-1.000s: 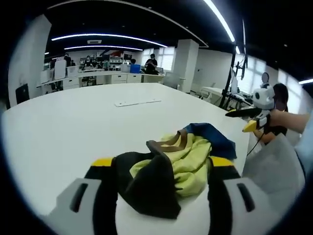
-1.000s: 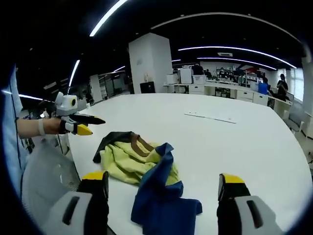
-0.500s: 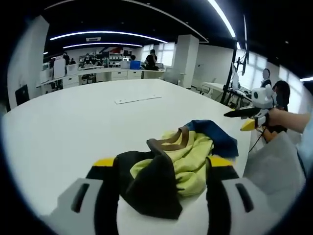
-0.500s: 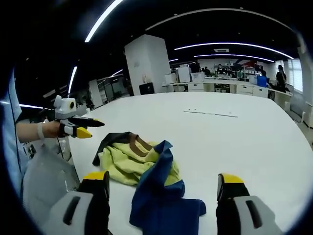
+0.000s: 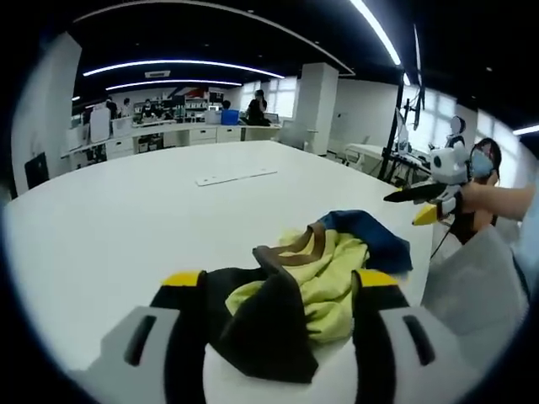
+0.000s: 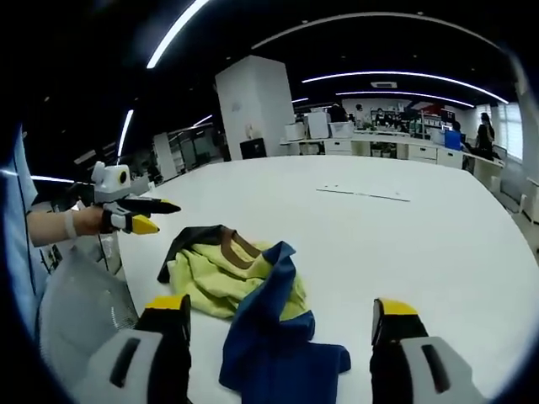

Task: Fold the garment on the visible template until the final outline fits inside the template.

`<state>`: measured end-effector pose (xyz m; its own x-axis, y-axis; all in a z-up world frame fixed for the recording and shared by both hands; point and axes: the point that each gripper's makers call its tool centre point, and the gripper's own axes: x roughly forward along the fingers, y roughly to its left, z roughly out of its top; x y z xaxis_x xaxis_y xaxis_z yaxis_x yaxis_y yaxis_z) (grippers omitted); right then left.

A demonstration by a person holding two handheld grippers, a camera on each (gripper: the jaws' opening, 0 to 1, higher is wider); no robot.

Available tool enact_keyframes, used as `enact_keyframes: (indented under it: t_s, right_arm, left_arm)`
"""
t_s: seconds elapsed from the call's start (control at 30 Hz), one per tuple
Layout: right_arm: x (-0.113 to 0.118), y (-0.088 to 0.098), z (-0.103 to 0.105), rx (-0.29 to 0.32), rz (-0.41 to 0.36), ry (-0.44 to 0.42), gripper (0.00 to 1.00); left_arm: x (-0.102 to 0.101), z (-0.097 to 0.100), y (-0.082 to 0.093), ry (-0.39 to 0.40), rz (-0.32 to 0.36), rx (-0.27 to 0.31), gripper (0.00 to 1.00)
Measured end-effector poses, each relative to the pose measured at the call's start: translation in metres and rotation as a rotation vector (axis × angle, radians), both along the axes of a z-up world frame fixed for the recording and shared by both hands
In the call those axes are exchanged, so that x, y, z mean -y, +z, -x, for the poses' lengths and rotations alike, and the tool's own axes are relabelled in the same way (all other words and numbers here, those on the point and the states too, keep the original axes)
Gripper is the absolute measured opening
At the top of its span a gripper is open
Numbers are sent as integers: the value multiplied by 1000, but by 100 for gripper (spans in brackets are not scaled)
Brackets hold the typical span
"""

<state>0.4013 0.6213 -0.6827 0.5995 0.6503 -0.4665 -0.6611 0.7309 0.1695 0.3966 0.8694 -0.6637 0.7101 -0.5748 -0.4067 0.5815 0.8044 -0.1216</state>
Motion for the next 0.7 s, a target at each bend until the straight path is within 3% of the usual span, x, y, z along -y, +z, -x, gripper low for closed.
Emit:
enact_keyframes:
  t_s: [0.33, 0.47, 0.53, 0.67, 0.7]
  right_arm:
    - [-10, 9, 0, -7, -44, 17, 92]
    - [-13, 5, 0, -55, -36, 48, 97]
    - [-15, 11, -3, -37, -57, 74, 100]
    - [-17, 16, -2, 8, -89, 130, 100]
    - [-18, 15, -3, 5, -95, 139, 100]
  left_arm:
    - [1, -1, -2, -10, -33, -25, 68]
    - [1, -6, 3, 17, -9, -59, 75]
    - [3, -6, 5, 13, -35, -51, 79]
    - [3, -13, 2, 84, -78, -42, 90]
    - [3, -11, -4, 115, -73, -79, 91]
